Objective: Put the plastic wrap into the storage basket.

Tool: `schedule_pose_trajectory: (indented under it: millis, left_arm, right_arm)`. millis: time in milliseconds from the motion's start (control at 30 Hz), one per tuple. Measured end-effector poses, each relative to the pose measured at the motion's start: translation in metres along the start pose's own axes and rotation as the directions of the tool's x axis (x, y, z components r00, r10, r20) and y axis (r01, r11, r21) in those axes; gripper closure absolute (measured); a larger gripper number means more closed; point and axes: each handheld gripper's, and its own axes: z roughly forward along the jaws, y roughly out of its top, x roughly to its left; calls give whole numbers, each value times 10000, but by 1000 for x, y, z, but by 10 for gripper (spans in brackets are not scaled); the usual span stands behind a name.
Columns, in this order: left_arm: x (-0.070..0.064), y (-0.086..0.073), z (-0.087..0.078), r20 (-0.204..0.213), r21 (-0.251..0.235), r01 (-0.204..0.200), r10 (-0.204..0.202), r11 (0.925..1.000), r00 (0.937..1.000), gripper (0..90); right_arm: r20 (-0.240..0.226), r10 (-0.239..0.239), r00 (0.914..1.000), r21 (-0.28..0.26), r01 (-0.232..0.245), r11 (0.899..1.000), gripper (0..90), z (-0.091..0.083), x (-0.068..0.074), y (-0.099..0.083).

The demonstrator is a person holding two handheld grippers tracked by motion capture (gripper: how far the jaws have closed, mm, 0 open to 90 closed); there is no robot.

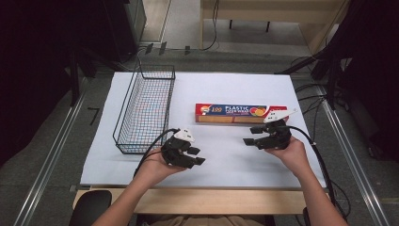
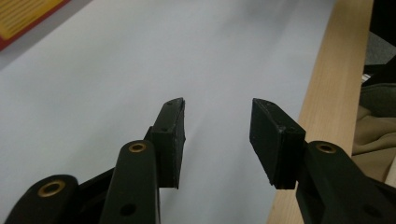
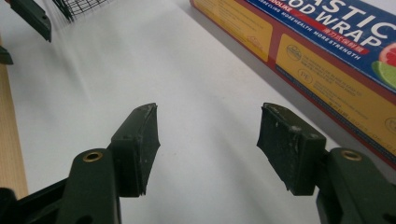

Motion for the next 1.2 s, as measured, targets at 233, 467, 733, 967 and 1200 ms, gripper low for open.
schedule_pose_trajectory:
  millis: [233,467,733,967,1200]
  left_arm:
    - [8,2,0,190,368,633,-641,9973,9978,404]
    - [12,4,-5,80,83,633,-633,9980,9980,333]
    - [13,4,-7,88,139,621,-622,9980,9980,370]
    - [13,4,-6,6,56,472,-472,9989,9989,358]
    - [13,4,-6,-25,83,483,-483,9988,9988,362]
  right_arm:
    - [-65,5,10000,216,-3,9998,389,2,0,-1]
    - [24,-83,10000,320,82,9995,389,0,0,-3]
    - [93,-328,9994,454,324,9984,389,-1,1,-5]
    - [154,-331,9993,553,322,9979,389,-2,1,-6]
    - [191,-364,9992,600,352,9976,389,-1,1,-6]
